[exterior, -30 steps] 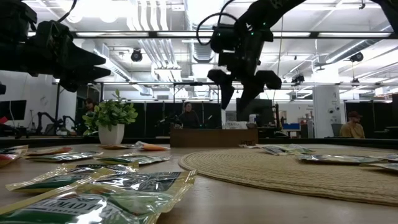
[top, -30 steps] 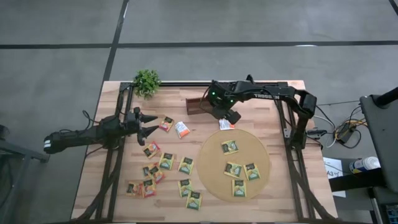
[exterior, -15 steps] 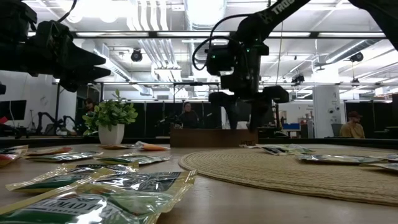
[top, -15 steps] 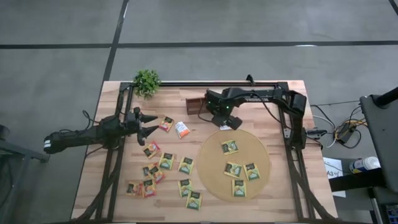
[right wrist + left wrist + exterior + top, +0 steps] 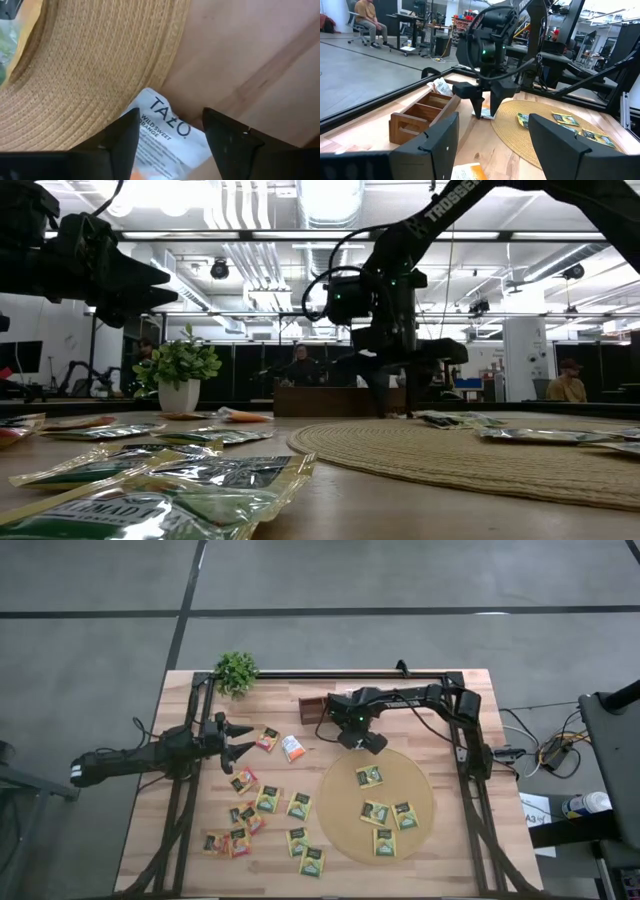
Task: Pick & Place Tea
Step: Put the white tea bag into the right section of the wooden organizer
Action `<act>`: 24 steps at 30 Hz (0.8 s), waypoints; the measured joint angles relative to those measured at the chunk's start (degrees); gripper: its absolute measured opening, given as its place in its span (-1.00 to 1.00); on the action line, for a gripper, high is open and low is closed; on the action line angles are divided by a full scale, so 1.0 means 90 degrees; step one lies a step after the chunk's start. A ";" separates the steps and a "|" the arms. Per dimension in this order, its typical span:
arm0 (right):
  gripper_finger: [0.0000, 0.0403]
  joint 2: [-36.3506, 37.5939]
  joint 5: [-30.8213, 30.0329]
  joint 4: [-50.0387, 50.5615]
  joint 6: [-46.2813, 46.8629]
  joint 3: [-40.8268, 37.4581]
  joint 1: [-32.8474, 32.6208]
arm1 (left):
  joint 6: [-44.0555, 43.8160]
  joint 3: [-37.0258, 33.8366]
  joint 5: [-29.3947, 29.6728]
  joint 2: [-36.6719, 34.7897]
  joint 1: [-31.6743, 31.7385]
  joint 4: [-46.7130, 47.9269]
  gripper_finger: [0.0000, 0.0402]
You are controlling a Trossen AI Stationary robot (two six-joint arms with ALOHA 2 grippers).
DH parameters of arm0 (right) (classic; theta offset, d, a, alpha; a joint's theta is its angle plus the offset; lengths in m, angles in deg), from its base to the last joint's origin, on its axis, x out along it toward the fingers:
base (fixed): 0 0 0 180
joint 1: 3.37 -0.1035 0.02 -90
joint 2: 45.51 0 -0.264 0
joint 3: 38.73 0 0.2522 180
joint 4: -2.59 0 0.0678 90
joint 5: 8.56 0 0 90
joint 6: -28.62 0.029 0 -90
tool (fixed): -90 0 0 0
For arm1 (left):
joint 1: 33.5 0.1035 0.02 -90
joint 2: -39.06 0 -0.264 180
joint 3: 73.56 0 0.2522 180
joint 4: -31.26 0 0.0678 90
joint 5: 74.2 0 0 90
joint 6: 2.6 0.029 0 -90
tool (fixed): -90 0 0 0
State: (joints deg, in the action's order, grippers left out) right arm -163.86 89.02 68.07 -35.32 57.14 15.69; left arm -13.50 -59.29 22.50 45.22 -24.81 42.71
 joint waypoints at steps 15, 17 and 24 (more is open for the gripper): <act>-0.92 -0.0087 -0.0029 0.0024 0.0490 0.0019 0.0008 | 0.0000 0.0000 0.0000 0.0000 0.0001 0.0000 0.16; -0.94 -0.0087 -0.0028 0.0044 0.0713 0.0017 0.0008 | -0.0001 0.0000 0.0001 0.0000 0.0000 0.0000 0.16; -0.96 0.0147 -0.0175 0.0132 0.1788 -0.0027 0.0005 | 0.0000 0.0000 0.0000 0.0000 0.0001 0.0000 0.16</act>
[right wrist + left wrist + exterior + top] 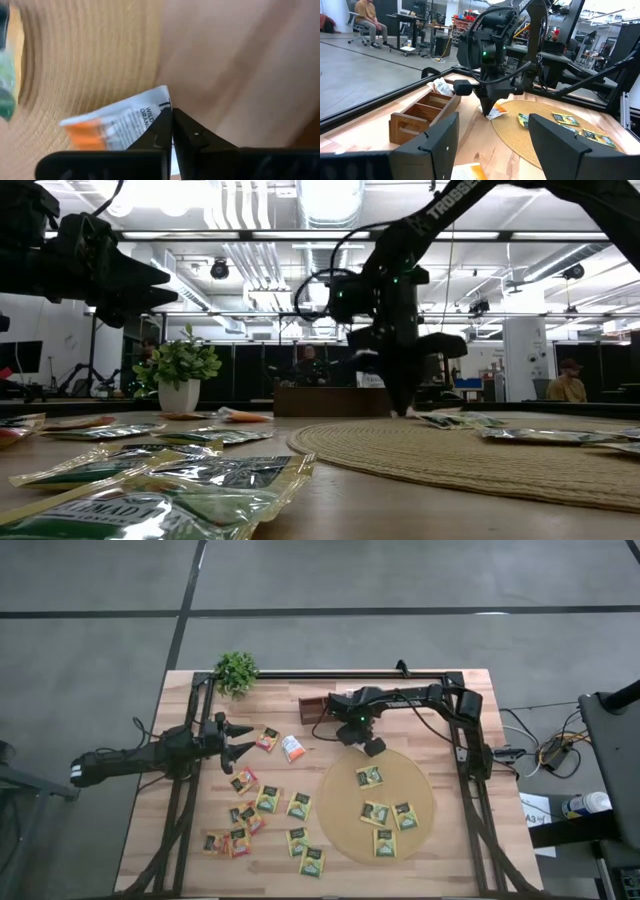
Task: Pick & Place Tea
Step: Put the white tea bag into the right section of the wooden organizer
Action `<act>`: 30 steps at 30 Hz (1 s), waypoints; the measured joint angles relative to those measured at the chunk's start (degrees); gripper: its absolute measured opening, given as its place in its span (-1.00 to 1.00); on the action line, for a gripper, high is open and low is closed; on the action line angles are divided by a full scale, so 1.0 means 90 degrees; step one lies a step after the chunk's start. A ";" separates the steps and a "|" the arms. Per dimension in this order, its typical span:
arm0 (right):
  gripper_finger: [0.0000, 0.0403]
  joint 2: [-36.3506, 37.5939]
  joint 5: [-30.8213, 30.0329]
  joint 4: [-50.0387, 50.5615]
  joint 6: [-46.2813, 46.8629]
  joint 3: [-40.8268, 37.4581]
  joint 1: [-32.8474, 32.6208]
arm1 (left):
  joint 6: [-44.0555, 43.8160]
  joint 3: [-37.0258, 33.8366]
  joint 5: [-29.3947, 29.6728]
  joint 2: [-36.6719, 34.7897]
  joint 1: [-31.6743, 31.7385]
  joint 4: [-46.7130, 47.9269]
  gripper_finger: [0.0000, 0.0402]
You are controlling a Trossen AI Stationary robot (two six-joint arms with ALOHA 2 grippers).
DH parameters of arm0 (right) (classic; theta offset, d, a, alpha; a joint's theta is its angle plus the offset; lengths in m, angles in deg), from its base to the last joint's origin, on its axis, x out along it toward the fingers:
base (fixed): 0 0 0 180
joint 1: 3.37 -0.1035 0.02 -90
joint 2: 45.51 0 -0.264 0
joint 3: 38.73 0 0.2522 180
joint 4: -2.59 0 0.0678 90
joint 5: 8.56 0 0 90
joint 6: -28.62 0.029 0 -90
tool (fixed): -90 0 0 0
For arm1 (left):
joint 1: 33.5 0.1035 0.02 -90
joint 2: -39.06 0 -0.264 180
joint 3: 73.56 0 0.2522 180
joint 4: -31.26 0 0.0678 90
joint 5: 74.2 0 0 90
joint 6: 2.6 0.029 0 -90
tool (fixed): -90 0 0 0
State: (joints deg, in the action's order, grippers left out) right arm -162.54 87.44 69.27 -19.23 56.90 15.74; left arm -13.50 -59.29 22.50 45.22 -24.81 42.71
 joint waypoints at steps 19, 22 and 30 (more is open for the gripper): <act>-0.96 0.1369 -0.2007 -0.0644 0.3473 0.0014 0.0117 | -0.0002 0.0000 0.0002 0.0000 0.0001 0.0000 0.16; -0.96 0.1396 -0.2568 -0.0655 0.3505 0.0015 0.0151 | -0.0002 0.0000 0.0000 0.0000 0.0001 0.0005 0.16; -0.96 0.1408 -0.2875 -0.1112 0.3475 0.0015 0.0355 | 0.0000 0.0000 -0.0002 0.0000 -0.0001 0.0012 0.16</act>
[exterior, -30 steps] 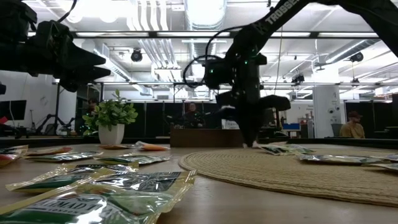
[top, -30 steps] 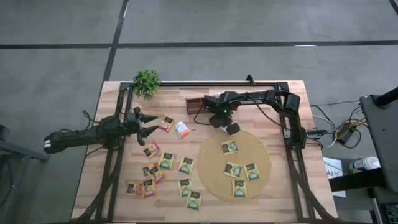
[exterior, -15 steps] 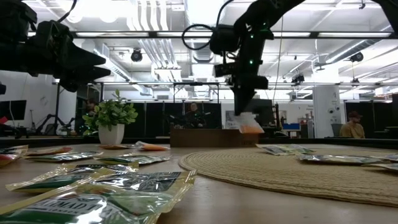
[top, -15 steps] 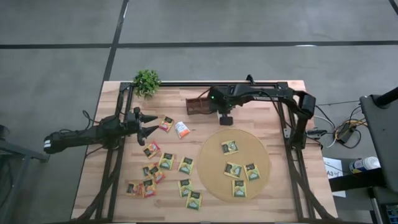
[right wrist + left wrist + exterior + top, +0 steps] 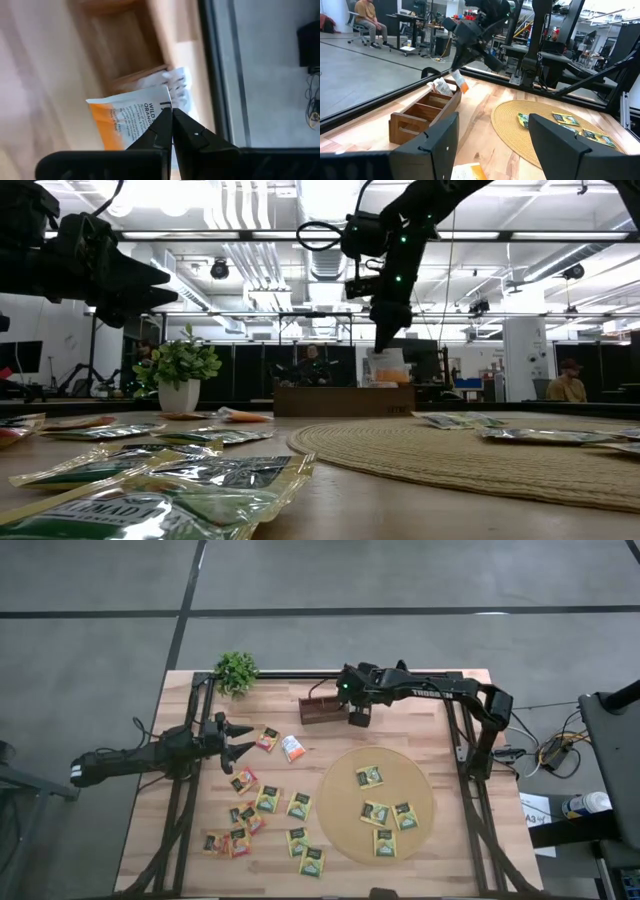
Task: Pick & Place Tea
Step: Put the white tea bag into the right section of the wooden organizer
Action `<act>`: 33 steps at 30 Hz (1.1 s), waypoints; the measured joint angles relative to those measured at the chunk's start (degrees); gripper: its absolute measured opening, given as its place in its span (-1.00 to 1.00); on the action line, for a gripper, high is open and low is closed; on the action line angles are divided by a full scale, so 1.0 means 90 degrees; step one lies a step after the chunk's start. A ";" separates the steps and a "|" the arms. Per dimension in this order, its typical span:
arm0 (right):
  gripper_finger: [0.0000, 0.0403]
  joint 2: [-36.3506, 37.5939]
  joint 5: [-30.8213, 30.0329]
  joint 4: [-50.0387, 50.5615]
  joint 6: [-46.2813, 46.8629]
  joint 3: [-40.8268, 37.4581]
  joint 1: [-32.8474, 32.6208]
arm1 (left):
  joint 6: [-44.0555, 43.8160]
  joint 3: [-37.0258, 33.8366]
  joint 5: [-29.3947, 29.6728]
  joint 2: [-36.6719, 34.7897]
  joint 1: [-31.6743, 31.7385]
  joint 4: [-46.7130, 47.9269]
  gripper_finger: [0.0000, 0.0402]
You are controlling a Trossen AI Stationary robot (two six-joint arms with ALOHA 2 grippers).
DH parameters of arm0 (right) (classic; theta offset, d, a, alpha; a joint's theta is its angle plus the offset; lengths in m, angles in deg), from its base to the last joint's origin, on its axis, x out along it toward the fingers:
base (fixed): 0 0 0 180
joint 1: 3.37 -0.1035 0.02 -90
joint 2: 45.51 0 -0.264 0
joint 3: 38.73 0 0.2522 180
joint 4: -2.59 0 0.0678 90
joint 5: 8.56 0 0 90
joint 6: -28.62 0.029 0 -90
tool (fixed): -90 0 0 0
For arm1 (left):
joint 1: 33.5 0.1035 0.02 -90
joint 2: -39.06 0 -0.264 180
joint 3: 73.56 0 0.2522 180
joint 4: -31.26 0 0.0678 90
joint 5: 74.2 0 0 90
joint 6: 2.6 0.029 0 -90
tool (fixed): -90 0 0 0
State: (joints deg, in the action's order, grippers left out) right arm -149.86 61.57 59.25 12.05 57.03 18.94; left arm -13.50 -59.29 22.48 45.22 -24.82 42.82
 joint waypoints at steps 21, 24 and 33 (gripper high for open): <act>-0.96 0.0000 0.0356 -0.0612 -0.0346 0.0007 0.0867 | -0.0002 0.0000 0.0000 0.0000 0.0000 0.0007 0.16; -0.96 0.0000 0.0364 -0.0801 -0.0355 0.0007 0.0855 | 0.0000 0.0000 0.0000 0.0000 0.0001 0.0006 0.16; -0.96 -0.0005 0.0377 -0.0993 -0.0378 -0.0155 0.0839 | -0.0001 0.0000 0.0002 0.0000 0.0001 0.0007 0.16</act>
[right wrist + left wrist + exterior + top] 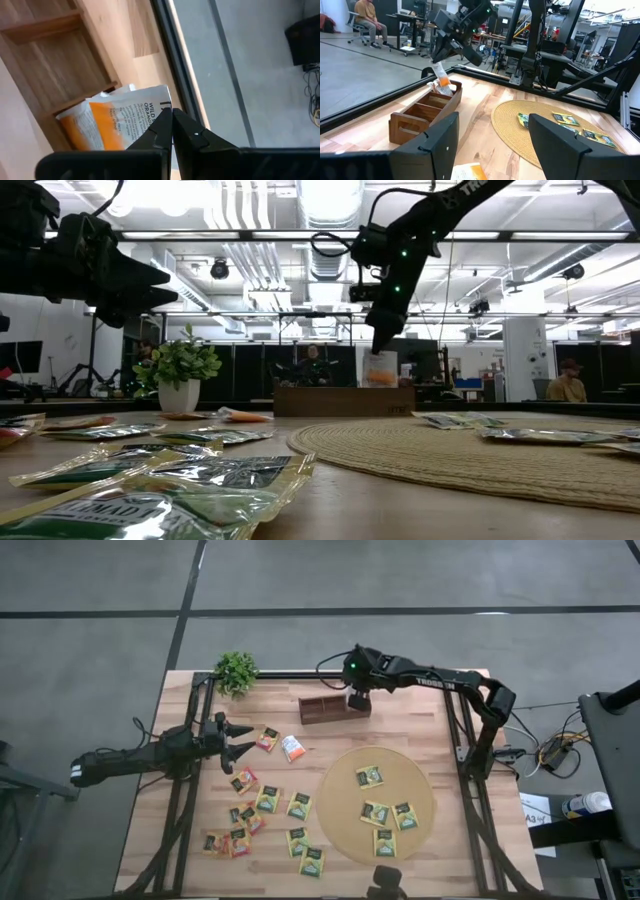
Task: Pick & Place Tea
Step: Put the white tea bag into the right section of the wooden organizer
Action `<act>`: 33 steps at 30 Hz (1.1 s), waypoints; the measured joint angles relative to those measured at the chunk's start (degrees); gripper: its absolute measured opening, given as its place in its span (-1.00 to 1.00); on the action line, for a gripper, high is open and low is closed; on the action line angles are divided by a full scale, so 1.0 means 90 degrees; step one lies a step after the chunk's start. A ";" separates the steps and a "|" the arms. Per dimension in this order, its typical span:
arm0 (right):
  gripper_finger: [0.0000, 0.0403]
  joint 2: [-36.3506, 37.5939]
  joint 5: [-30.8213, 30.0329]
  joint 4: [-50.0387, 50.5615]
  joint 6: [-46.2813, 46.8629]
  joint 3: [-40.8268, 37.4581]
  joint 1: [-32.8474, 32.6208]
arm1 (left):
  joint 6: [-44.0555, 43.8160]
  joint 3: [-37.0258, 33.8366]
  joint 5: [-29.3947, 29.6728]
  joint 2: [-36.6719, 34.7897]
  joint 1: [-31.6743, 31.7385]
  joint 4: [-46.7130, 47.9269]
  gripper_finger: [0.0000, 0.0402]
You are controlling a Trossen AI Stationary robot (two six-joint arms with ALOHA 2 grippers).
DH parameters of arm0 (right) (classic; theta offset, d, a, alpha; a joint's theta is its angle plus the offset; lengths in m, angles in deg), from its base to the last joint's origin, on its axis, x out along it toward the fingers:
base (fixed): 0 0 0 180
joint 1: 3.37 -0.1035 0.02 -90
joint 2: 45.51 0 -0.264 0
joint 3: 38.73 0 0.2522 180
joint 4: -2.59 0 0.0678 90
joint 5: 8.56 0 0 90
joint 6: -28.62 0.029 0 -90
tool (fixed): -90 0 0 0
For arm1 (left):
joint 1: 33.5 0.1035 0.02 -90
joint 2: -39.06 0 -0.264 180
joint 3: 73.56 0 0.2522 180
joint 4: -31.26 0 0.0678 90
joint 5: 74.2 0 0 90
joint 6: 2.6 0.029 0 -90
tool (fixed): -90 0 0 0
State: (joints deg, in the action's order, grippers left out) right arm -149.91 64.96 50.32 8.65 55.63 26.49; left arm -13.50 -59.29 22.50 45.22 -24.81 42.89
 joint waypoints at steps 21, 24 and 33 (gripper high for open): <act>-0.96 -0.0010 -0.0340 -0.0687 -0.0299 -0.0694 -0.0288 | -0.0001 0.0000 0.0000 0.0000 -0.0001 0.0002 0.16; -0.96 -0.0010 -0.0358 -0.0791 -0.0522 -0.0673 -0.0292 | 0.0000 0.0000 0.0000 0.0000 0.0001 0.0002 0.16; -0.96 -0.0066 -0.0336 -0.0805 -0.0579 -0.0678 -0.0402 | -0.0002 0.0000 0.0000 0.0000 0.0002 0.0002 0.16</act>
State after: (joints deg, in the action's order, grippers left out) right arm -150.50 61.93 43.07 3.44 49.53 22.87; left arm -13.52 -59.29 22.50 45.22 -24.80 42.91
